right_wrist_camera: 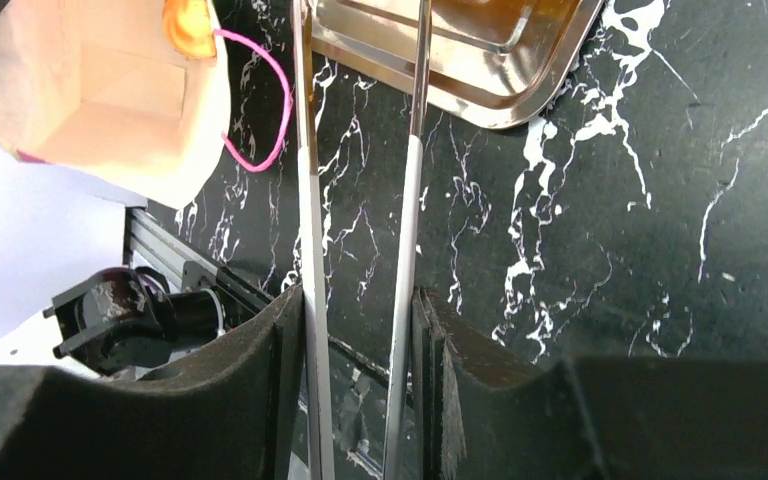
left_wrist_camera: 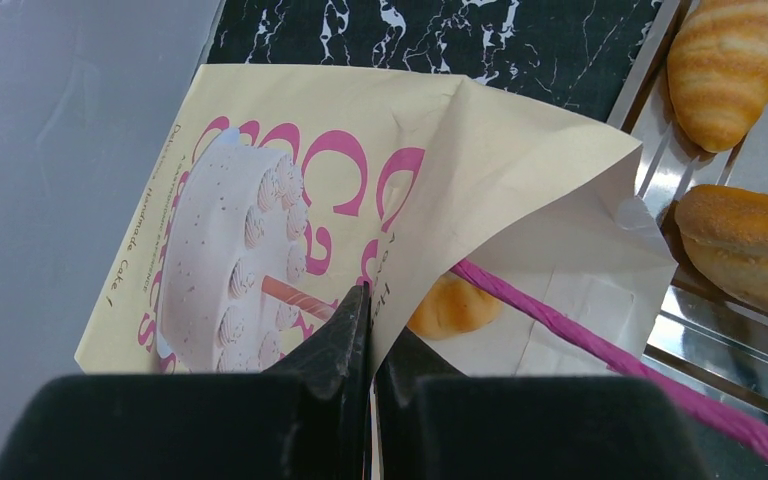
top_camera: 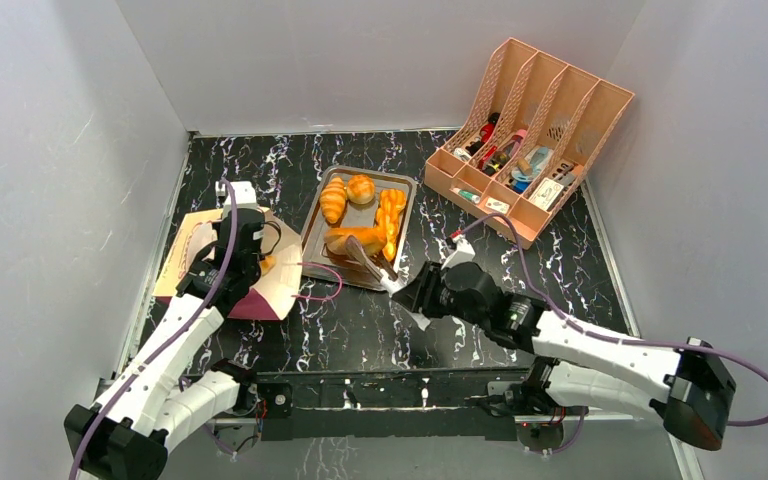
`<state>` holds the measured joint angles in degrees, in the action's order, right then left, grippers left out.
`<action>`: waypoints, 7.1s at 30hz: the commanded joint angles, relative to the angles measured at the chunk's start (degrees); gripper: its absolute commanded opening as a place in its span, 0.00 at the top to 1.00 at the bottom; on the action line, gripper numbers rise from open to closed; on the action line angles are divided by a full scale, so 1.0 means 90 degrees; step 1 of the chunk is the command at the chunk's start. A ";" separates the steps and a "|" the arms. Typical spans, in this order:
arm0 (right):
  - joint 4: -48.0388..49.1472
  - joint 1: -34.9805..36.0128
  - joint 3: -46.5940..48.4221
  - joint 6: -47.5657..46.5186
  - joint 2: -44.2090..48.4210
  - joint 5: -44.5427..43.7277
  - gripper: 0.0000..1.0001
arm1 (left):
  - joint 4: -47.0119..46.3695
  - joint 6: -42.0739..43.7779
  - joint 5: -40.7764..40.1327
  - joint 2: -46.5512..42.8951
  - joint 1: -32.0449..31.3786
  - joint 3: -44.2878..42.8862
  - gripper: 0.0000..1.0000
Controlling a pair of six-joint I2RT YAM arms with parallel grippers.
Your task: Take the fake bread out of the paper bag
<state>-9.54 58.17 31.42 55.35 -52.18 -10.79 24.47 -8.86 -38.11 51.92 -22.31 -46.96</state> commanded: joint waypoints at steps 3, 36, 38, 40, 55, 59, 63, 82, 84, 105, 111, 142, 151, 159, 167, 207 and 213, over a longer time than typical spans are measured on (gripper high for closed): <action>0.1298 -0.0999 0.0593 -0.0141 -0.0664 0.1453 1.00 | -0.0081 0.0022 0.0075 -0.0166 0.0008 -0.0310 1.00; 0.1490 -0.2737 0.1498 -0.0331 -0.2887 0.2260 0.75 | -0.0297 0.0145 0.0445 -0.0129 0.0008 -0.0228 1.00; 0.1490 -0.2764 0.1441 -0.0328 -0.2843 0.2263 0.72 | -0.0297 0.0145 0.0455 -0.0125 0.0006 -0.0223 1.00; 0.1495 -0.2783 0.1373 -0.0306 -0.2778 0.2263 0.68 | -0.0305 0.0145 0.0460 -0.0132 0.0008 -0.0223 1.00; 0.1861 -0.3260 0.1191 0.0384 -0.2974 0.2882 0.59 | -0.0375 0.0099 0.0611 0.0076 0.0006 -0.0374 1.00; 0.1804 -0.3360 0.1005 0.0447 -0.2500 0.2825 0.60 | -0.0376 0.0190 0.0563 0.0047 0.0005 -0.0431 1.00; 0.1521 -0.3508 0.0957 0.0438 -0.1979 0.2789 0.59 | -0.0373 0.0237 0.0553 0.0044 0.0008 -0.0484 1.00; 0.0979 -0.3560 0.0917 0.0130 -0.0928 0.2958 0.67 | -0.0617 0.0618 0.1046 -0.0199 0.0008 -0.0258 1.00; 0.0829 -0.3473 0.0800 0.0059 -0.0467 0.2955 0.67 | -0.0893 0.0842 0.1452 -0.0338 0.0007 0.0034 1.00; 0.0444 0.1165 0.0269 0.0851 0.0766 0.0383 0.69 | -0.1001 0.1131 0.2065 -0.0076 0.0006 0.0294 1.00; 0.1199 0.1899 0.0341 0.1077 -0.0253 0.0045 0.68 | -0.0964 0.1097 0.2090 -0.0151 0.0008 0.0289 1.00; 0.2215 0.2254 0.1047 0.2109 -0.1555 -0.0288 0.67 | -0.0831 0.0884 0.1639 -0.0234 0.0008 0.0545 1.00; 0.1880 0.2553 0.1021 0.2180 -0.1155 -0.0607 0.67 | -0.0839 0.0845 0.1609 -0.0124 0.0003 0.0527 1.00; 0.1636 0.2705 0.0768 0.2306 -0.0688 -0.0901 0.67 | -0.0819 0.0861 0.1617 -0.0142 0.0008 0.0527 1.00; 0.2076 0.2706 0.1056 0.2342 -0.1487 -0.0947 0.66 | -0.0744 0.0711 0.1702 -0.0173 0.0008 0.0430 1.00; 0.4114 0.1076 0.2145 0.3647 -0.5021 0.0666 0.60 | -0.0580 0.0545 0.2388 -0.0503 -0.0041 0.0239 1.00; 0.4699 0.0844 0.2256 0.3487 -0.5604 0.1010 0.61 | -0.0561 0.0523 0.2498 -0.0491 -0.0065 0.0237 1.00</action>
<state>24.99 67.46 48.62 87.72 -99.63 -3.90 19.77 -3.84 -17.30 48.93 -22.37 -42.39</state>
